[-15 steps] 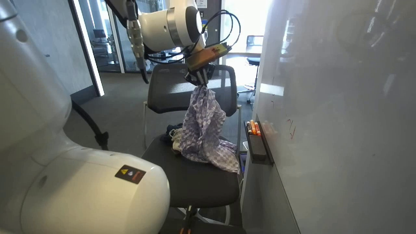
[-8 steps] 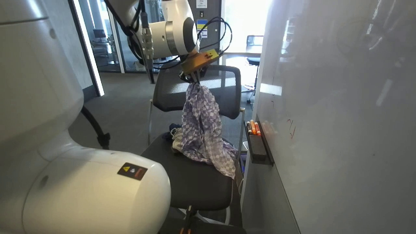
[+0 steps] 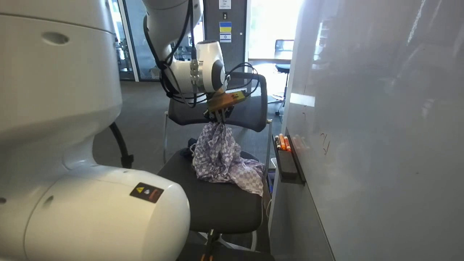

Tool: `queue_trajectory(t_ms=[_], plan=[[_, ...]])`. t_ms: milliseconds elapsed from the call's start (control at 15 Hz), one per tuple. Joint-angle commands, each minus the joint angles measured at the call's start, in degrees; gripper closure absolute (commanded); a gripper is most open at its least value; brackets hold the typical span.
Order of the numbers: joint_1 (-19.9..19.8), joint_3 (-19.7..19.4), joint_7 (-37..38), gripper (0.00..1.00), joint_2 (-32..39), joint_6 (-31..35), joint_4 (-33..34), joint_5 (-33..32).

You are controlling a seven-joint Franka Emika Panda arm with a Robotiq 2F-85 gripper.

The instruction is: Put the purple shirt on the seat of the chair

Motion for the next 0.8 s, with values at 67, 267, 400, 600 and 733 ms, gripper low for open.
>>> queue_trajectory(t_ms=[67, 267, 400, 600, 733], plan=[[-3.4, 4.0, -3.0, 0.42, 3.0, -6.7, 6.0, 7.3], [-2.9, 3.9, -0.9, 0.2, -1.8, -13.4, 6.5, 5.9], [-2.0, 2.5, 3.6, 0.05, -4.7, -19.7, 7.5, 3.0], [-1.6, 1.7, 10.8, 0.0, -9.7, -31.5, 8.7, -1.4], [-1.7, 1.7, 11.6, 0.0, -12.3, -39.2, 9.6, -1.3]])
